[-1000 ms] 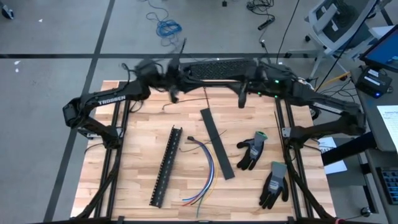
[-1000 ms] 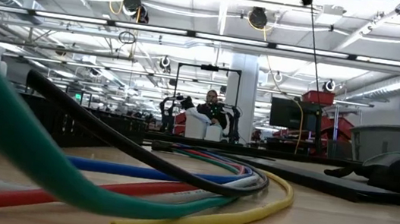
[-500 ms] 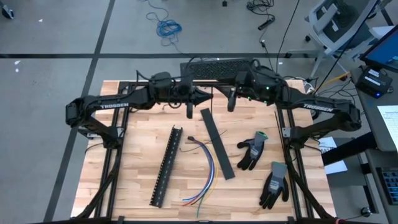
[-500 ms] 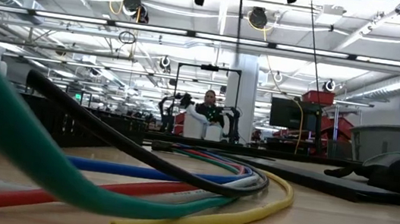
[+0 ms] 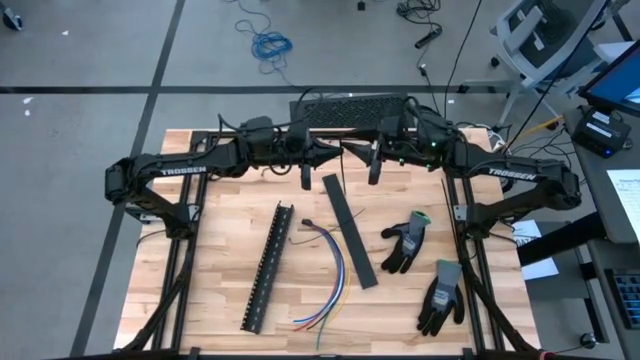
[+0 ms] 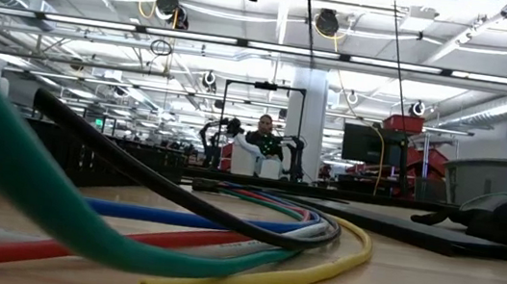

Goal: Ziptie cables
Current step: Wrap the black zip tie on the cables

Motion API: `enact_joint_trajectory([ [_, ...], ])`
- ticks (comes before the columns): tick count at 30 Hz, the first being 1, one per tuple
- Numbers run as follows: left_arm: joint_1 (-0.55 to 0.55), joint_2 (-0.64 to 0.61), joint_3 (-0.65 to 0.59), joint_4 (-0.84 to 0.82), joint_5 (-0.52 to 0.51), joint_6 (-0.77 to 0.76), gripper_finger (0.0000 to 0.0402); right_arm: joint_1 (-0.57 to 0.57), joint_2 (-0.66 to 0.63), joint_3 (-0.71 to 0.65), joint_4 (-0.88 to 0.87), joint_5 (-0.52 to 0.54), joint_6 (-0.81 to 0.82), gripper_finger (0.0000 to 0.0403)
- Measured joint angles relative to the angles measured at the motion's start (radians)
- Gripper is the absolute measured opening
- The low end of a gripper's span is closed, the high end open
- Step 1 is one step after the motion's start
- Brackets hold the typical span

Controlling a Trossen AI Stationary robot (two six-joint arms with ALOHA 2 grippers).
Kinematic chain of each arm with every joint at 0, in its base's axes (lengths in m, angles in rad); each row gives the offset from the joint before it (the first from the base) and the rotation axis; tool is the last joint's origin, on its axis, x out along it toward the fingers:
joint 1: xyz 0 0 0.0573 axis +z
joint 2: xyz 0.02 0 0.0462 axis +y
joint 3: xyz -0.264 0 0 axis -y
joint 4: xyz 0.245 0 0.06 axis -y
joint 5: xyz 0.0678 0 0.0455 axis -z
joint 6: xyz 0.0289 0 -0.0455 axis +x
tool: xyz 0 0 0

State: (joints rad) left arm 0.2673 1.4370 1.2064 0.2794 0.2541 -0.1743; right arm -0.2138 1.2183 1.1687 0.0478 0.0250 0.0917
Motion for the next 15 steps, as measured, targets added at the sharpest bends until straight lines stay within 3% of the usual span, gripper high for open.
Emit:
enact_joint_trajectory([
  [15, -0.009, 0.001, 0.000, -0.002, -0.017, -0.003, 0.0000, 0.019, 0.012, 0.000, 0.039, -0.022, 0.040, 0.0121],
])
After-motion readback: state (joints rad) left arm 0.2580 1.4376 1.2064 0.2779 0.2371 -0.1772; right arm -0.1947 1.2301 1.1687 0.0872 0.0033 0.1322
